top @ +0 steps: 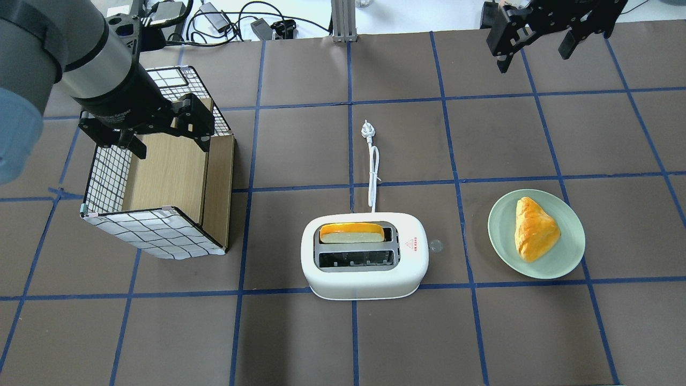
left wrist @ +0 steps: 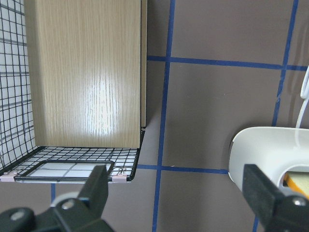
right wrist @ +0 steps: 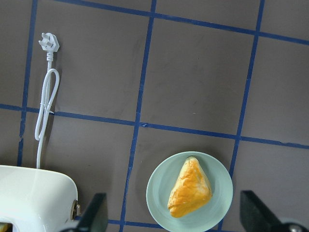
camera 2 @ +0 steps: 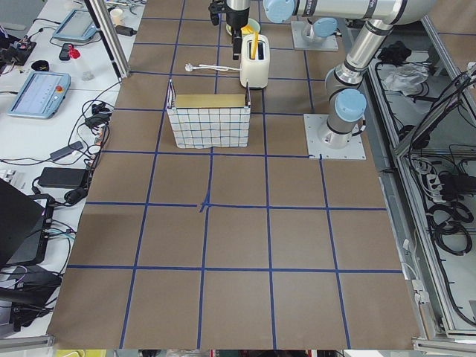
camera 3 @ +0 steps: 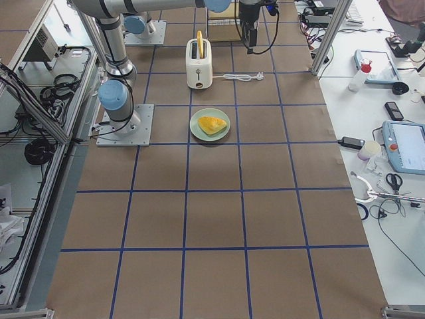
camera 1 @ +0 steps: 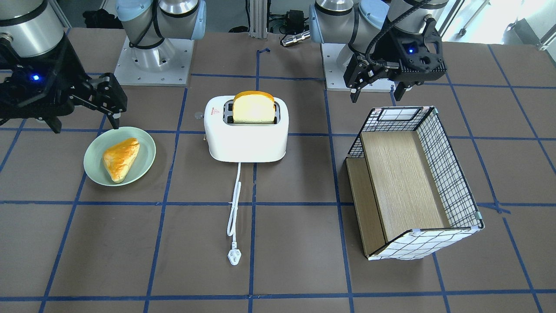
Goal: Press toaster with right arm
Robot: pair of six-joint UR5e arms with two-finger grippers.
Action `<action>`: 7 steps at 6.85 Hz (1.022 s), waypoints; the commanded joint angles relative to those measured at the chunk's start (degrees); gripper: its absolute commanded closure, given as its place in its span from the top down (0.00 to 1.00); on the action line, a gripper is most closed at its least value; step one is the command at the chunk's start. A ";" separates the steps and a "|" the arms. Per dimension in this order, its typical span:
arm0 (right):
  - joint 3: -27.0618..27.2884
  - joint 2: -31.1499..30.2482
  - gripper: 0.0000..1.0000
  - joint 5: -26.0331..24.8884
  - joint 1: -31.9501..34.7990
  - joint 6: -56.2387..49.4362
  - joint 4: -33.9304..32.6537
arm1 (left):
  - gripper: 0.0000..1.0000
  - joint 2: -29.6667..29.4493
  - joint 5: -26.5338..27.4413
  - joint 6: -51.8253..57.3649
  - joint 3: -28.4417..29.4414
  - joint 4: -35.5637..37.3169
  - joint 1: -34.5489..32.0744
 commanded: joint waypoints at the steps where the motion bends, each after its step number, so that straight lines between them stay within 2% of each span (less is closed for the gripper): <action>1: 1.61 -0.41 0.93 -0.16 -0.04 -0.34 1.41 | 1.00 0.00 0.00 0.00 0.00 -0.06 0.00; 3: 6.95 -3.99 0.89 -0.16 -0.39 0.53 0.20 | 1.00 0.00 0.00 0.00 0.00 -0.06 0.00; 7: 8.39 -5.16 0.85 0.02 -0.21 6.83 -0.43 | 1.00 0.00 0.00 0.00 0.00 -0.06 0.00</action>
